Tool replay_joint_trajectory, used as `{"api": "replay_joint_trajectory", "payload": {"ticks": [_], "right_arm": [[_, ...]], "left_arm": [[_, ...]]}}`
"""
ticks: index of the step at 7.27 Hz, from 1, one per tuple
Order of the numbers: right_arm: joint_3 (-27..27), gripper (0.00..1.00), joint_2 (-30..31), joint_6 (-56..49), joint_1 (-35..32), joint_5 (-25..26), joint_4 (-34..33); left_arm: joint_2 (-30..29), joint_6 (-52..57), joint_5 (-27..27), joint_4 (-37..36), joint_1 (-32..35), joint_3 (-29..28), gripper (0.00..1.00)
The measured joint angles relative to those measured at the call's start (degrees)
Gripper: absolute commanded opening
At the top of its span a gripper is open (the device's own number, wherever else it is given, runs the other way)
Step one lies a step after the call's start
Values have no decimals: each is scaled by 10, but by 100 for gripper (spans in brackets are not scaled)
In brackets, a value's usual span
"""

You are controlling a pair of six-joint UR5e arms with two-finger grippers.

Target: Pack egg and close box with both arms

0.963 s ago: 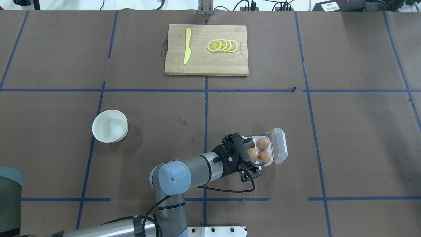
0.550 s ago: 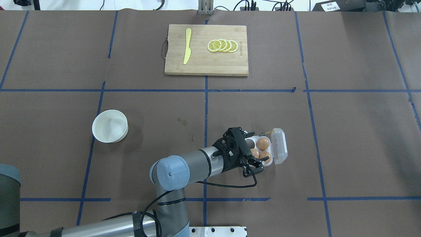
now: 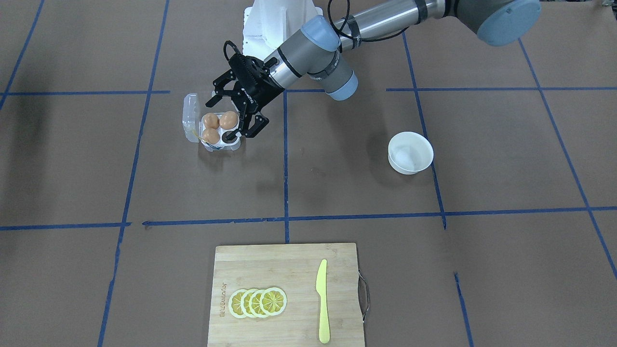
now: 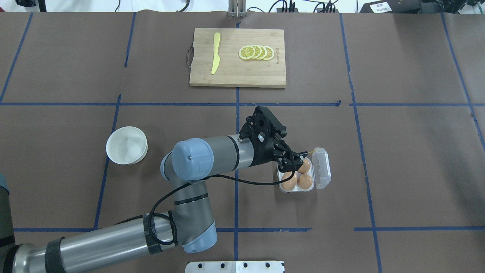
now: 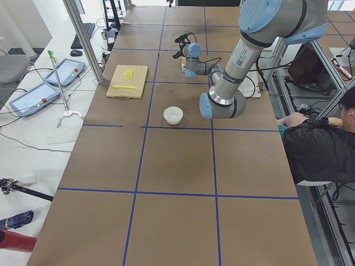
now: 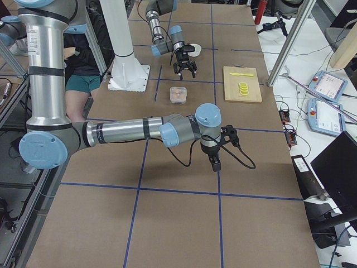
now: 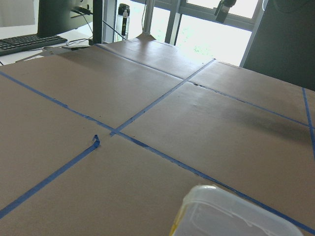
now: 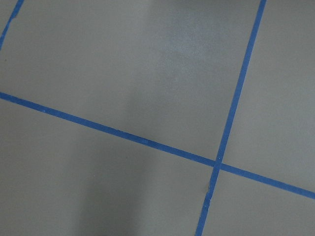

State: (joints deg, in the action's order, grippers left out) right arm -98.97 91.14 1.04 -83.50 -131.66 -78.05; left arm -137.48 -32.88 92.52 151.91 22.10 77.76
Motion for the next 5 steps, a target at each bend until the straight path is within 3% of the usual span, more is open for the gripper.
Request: {"api": "replay_joint_trajectory", "payload": {"ticks": [3,5], "right_arm": [[1,100,1,0,0,0,0],[2,100,1,1,0,3,0]], "left_arm": [[36,-4,98,-258,81,119,100],[68,81,118,-459,145,210,100]]}}
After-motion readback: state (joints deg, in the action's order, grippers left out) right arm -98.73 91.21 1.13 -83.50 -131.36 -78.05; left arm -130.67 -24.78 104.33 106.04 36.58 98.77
